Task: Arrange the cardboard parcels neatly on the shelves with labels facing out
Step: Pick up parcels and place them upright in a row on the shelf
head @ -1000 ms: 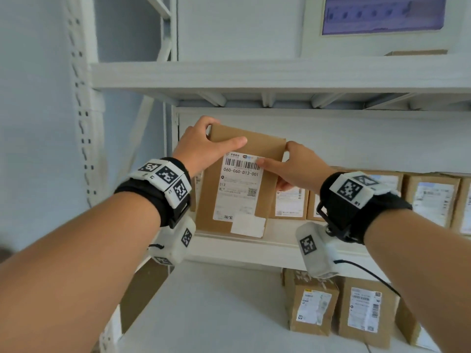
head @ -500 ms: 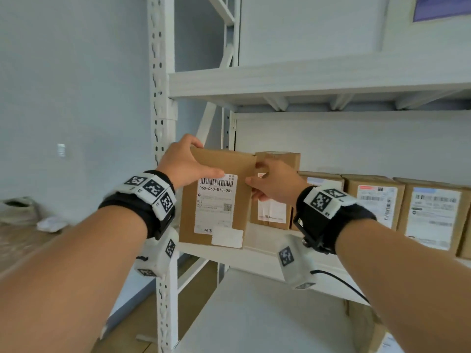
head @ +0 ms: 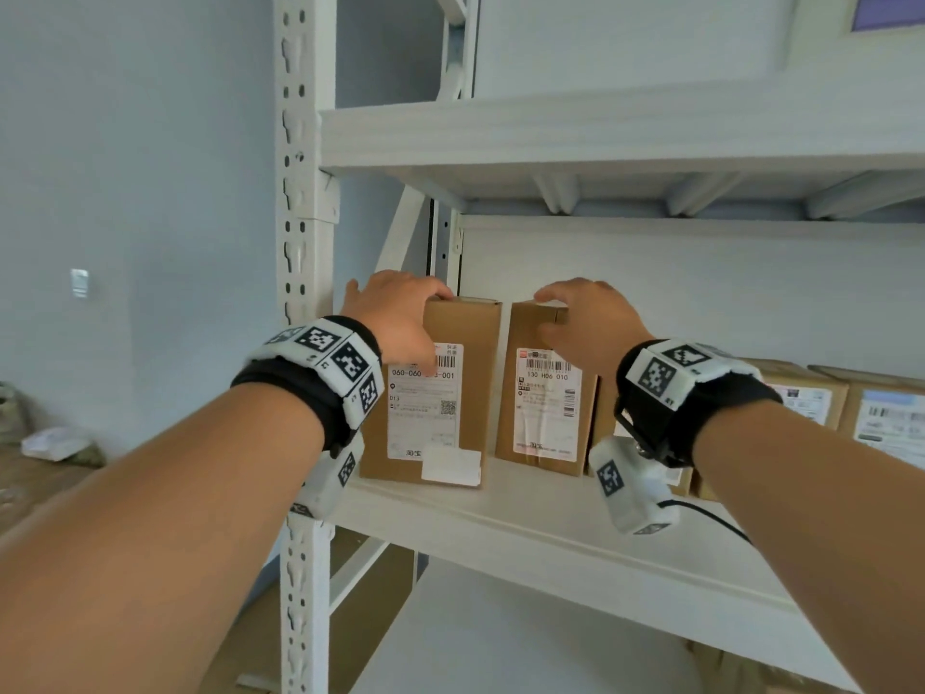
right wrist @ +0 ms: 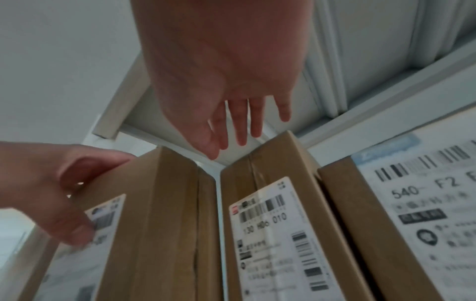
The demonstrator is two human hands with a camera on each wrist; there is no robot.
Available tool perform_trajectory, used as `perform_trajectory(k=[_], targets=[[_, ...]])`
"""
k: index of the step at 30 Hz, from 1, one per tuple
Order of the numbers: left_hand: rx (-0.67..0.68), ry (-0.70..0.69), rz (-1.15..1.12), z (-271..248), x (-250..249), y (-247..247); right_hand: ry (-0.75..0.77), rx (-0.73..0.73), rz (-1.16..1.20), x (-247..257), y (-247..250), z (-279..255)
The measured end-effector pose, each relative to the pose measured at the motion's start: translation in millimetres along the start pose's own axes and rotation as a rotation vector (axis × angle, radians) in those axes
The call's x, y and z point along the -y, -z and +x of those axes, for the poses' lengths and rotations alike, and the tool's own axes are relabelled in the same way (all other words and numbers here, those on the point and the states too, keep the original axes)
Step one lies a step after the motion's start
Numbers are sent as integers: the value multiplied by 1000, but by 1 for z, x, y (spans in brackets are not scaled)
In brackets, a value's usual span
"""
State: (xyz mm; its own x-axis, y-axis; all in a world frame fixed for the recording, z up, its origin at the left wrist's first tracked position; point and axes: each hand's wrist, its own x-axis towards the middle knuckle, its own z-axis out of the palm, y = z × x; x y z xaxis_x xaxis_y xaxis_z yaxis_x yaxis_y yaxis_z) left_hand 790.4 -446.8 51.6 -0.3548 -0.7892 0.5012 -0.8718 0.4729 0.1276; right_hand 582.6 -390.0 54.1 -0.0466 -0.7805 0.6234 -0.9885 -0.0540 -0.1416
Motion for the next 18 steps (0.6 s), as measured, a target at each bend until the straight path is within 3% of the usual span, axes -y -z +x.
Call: perform_trajectory(k=[6,18], targets=[[41,14,-38,28,3,-15,25,80,-4,-16,-11,10],[117,-39,-231,64,3,-34,7,0,100,-27,-15,17]])
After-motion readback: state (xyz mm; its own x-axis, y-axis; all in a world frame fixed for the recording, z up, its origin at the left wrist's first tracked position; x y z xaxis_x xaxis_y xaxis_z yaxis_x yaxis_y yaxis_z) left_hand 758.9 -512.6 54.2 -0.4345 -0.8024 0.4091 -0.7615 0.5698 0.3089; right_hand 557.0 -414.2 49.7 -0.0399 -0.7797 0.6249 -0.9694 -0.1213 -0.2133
